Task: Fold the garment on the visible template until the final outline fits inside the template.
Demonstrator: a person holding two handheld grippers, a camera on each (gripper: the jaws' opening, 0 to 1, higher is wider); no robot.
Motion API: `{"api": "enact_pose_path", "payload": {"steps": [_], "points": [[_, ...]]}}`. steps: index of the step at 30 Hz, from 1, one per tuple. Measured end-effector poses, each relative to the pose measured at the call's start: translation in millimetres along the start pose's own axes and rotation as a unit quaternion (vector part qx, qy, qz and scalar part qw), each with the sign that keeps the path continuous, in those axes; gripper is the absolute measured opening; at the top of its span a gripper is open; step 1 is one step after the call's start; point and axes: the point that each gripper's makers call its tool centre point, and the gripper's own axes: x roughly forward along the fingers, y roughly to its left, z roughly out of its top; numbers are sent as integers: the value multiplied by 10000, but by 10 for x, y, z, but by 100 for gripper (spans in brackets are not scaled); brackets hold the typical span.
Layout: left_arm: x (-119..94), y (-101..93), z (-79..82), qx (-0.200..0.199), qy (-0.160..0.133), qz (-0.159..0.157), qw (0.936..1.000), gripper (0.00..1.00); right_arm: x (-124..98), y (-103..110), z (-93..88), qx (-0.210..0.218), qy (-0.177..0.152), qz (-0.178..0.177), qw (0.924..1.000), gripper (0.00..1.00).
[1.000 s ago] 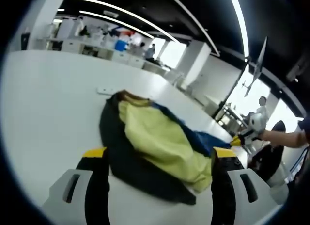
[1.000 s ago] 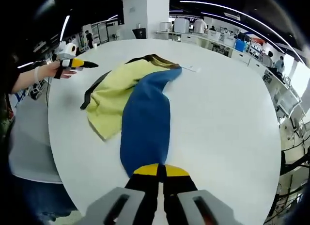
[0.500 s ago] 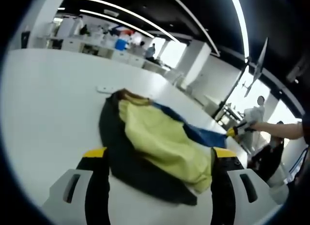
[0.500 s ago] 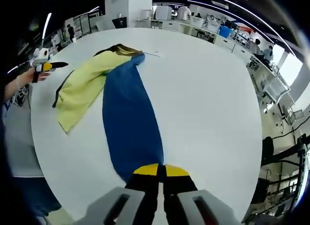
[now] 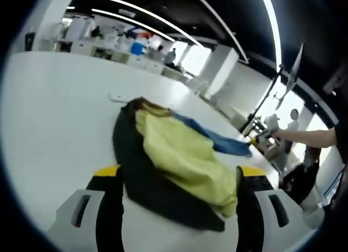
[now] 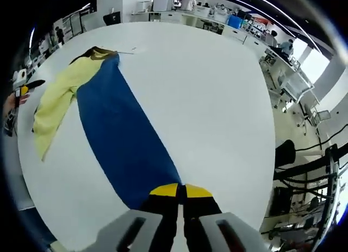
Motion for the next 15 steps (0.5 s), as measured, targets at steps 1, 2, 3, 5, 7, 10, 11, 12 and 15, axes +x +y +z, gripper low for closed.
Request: {"api": "enact_pose_path", "payload": {"steps": [1, 2, 3, 5, 7, 10, 11, 12, 15], "points": [[10, 1, -3, 21, 0, 3, 10000, 82, 21, -47, -2, 17, 30, -44, 10000, 0], [16, 1, -5, 5, 1, 1, 10000, 82, 31, -76, -3, 11, 56, -71, 10000, 0], [26, -7, -6, -33, -10, -24, 10000, 82, 39, -130, 7, 38, 54, -122, 9999, 0], [34, -7, -13, -29, 0, -22, 10000, 82, 50, -180, 23, 81, 37, -160, 9998, 0], [46, -9, -25, -24, 18, -28, 10000, 82, 70, -264, 54, 202, -1, -228, 9995, 0], [55, -11, -15, -22, -4, -39, 10000, 82, 95, -347, 81, 261, 2, -313, 9992, 0], [58, -12, -9, -27, -18, -39, 10000, 82, 106, -381, 89, 271, 7, -344, 9990, 0], [60, -14, -7, -24, -18, -41, 10000, 82, 115, -397, 93, 280, 7, -364, 9989, 0], [62, -20, -4, -31, -19, -60, 10000, 83, 152, -419, 72, 303, 90, -329, 9990, 0]]}}
